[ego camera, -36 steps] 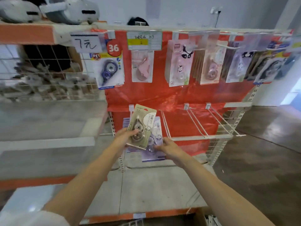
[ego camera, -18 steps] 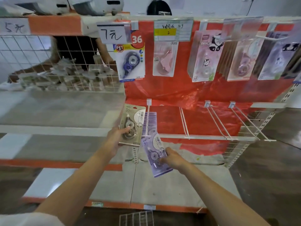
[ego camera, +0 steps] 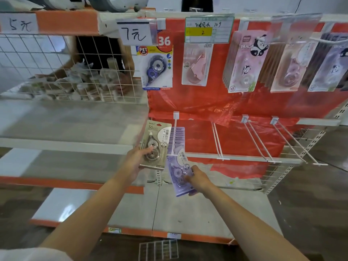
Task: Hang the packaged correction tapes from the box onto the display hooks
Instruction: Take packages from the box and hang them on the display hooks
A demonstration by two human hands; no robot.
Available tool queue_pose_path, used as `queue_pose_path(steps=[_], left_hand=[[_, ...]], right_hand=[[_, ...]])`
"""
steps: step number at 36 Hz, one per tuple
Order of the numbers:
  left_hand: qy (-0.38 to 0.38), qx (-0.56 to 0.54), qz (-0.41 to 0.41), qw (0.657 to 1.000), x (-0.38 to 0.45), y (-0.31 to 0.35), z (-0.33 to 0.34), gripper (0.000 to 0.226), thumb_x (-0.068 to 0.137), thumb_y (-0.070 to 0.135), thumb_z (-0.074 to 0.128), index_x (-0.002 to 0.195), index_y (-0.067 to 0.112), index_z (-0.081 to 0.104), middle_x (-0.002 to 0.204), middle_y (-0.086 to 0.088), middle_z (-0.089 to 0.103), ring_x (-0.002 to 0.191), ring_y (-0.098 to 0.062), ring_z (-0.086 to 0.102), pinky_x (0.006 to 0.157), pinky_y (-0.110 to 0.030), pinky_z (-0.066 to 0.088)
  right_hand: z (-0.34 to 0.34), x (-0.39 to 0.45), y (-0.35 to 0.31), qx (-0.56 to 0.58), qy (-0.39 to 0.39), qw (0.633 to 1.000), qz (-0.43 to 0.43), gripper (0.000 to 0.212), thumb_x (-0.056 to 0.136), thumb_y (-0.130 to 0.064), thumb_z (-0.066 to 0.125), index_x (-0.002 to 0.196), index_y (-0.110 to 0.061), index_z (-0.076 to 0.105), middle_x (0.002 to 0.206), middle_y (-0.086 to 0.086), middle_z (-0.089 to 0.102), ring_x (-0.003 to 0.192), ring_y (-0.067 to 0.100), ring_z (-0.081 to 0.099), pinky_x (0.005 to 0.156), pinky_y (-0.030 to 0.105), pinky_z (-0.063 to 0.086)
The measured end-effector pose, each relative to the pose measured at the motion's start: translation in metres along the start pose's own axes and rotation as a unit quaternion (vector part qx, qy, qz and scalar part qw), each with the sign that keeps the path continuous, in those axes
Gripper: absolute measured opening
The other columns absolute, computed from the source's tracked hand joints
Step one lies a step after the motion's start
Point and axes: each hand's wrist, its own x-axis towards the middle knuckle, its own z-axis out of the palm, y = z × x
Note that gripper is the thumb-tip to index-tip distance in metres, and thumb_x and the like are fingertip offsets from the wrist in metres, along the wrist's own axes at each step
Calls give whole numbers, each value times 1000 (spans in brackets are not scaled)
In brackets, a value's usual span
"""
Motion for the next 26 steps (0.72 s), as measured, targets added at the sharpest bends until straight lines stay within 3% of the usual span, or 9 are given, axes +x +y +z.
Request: queue_pose_path(steps=[5,7,9,13,17,22,26], left_hand=[[-1,17,0,1000,-5,-2,-6,24,85,12,67,109,15,65,96,-5,73,86,-21,69,68,-32,54],[4,26,-1,1000,-7,-3,-8,26,83,12,69,109,14,66,100,-7,72,92,-24,69,76,-37,56],[8,47,1,999,-10,-5,-11,27,82,13,71,108,14,67,103,-9,72,97,-27,68,87,-43,55],[9,68,2,998,-11,-8,-15,30,80,14,73,110,12,68,102,-9,73,97,-28,69,88,-42,55],[22,104,2,994,-9,-9,-15,19,80,17,73,98,15,70,101,-9,73,101,-29,67,97,-47,49],[15,129,18,991,-6,-6,0,9,80,19,72,89,19,72,96,-7,74,100,-29,67,97,-52,48],[-17,134,28,990,-6,0,21,9,84,17,69,93,18,69,96,-7,73,98,-29,67,98,-51,47]], right_hand=[[4,6,-14,-32,38,999,9,37,94,-16,57,125,-3,43,122,20,53,90,44,65,65,53,57],[3,12,-19,-61,56,997,1,37,91,-13,61,124,0,50,118,22,59,92,43,65,68,50,57],[2,16,-24,-118,75,990,-9,34,93,-14,60,122,1,53,118,21,62,100,40,64,72,36,54],[-4,22,-29,-165,102,981,-11,34,98,-19,52,125,1,44,126,25,55,108,41,59,87,45,53],[-11,20,-28,-249,107,962,-25,37,99,-20,48,128,2,41,130,25,52,119,39,53,89,40,45],[-27,13,-28,-337,120,932,-46,45,94,-2,44,137,-1,34,137,22,47,126,36,48,98,39,41],[-41,3,-33,-408,145,896,-102,44,89,4,42,132,-5,39,131,17,48,119,35,51,92,40,43]])
